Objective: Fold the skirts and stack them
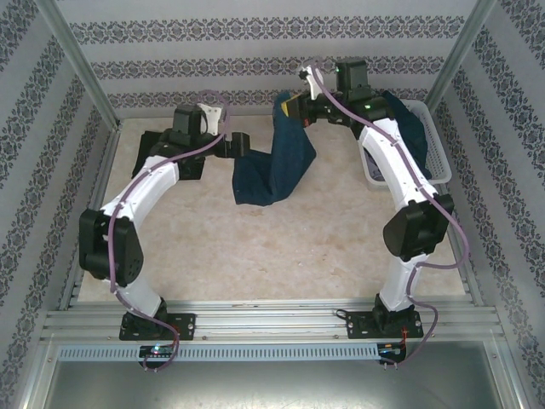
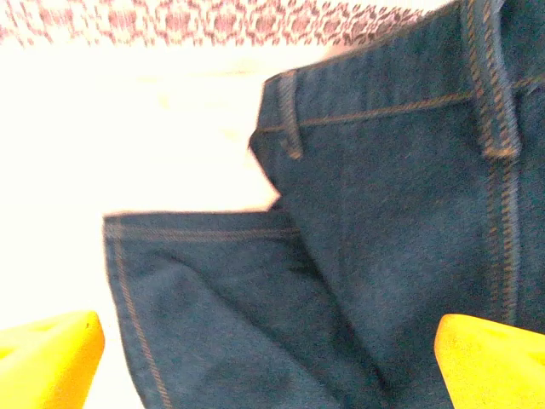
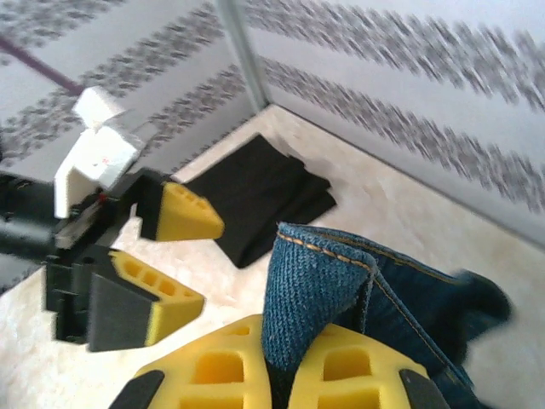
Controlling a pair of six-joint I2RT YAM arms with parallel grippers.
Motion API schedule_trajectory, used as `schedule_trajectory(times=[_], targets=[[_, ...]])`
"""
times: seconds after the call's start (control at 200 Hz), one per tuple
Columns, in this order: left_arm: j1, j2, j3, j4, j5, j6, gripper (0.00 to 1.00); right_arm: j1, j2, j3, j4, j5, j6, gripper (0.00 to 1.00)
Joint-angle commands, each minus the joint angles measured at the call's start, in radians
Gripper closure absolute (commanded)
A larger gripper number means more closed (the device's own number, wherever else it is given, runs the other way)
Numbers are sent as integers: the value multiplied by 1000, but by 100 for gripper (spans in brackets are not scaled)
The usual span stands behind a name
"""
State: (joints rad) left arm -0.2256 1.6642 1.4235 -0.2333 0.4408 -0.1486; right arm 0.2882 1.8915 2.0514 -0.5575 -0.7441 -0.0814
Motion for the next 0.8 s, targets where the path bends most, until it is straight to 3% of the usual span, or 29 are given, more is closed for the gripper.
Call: schedule_trajectory(times=[0.0,0.095,0.205,0.395,0.485,0.57,0.649,0.729,0.794], targets=[[14,-41,-21,-67,15,384,0,15,-8,123,-126,-121,-190,100],[14,-76,-8,-138,66,603,0,22,-56,142,-207,-169,-275,100],[13,-81,18,-156,57,662,0,12,-152,37,-257,-151,-330,100],[-15,-78,-4,-164,130,663,0,-148,-367,-565,43,-152,-6,100],[-51,-70,-39,-160,76,640,0,-186,-422,-797,72,26,147,95],[-79,-55,-64,-132,-23,548,0,-185,-440,-908,39,145,235,89],[-83,-33,-76,-105,-81,412,0,-177,-455,-936,-9,304,332,73],[-84,18,-67,-100,-171,257,0,-159,-463,-885,-115,617,437,52],[-84,96,-10,-175,-224,142,0,-132,-478,-843,-149,777,498,42]])
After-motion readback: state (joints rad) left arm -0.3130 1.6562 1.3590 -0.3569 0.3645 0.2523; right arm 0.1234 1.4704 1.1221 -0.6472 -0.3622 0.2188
